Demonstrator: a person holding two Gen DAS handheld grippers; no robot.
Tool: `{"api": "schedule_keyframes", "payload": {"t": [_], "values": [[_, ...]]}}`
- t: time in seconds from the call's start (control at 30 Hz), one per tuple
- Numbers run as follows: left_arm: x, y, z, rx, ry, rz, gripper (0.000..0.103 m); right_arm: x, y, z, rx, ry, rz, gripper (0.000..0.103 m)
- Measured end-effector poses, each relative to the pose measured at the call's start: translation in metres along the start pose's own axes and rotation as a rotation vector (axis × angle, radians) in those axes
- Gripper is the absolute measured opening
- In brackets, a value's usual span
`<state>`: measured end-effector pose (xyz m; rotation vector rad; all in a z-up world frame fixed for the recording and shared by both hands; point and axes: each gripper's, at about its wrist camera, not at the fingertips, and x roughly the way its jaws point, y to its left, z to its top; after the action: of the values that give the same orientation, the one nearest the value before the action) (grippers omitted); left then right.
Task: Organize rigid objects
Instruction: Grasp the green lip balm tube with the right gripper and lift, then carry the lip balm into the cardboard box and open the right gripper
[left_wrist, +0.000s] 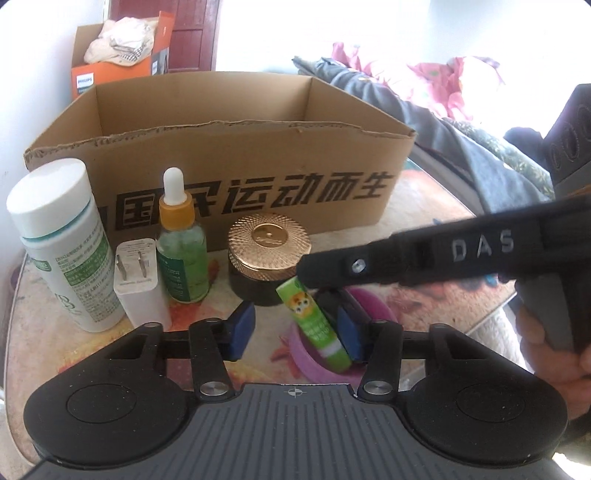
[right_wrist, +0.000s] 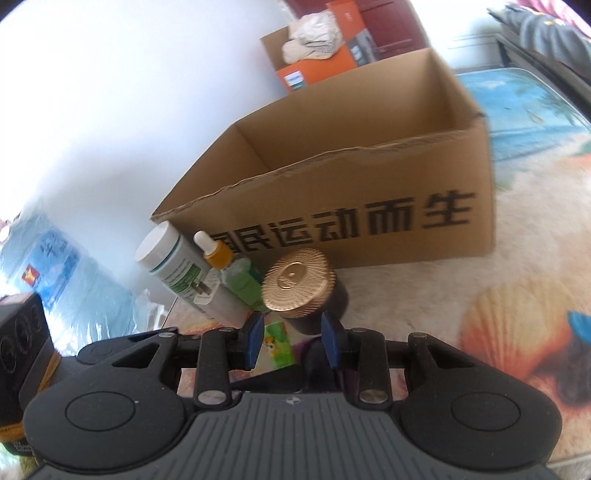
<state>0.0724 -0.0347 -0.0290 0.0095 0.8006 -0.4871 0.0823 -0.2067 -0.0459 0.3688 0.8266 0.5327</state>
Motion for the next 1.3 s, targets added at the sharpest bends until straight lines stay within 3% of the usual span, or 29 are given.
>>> {"api": "schedule_keyframes", "payload": {"t": [0.17,0.37,0.87,1.3], "values": [[0.004,0.004,0.002,-0.007,-0.025,-0.038,0.032,0.015,0.009,0.005,-0.064,0.04,-0.005,0.037],[0.002,0.006,-0.001,0.002,-0.049,-0.05,0.021,0.011,0.006,0.006,-0.05,0.035,0.012,0.033],[-0.016,-0.018,-0.009,0.146,-0.146,-0.021,0.018,-0.011,-0.009,-0.001,0.042,-0.042,0.095,0.028],[-0.003,-0.028,-0.013,0.199,-0.115,0.033,0.018,-0.012,-0.011,-0.016,0.065,-0.05,0.084,0.023]]}}
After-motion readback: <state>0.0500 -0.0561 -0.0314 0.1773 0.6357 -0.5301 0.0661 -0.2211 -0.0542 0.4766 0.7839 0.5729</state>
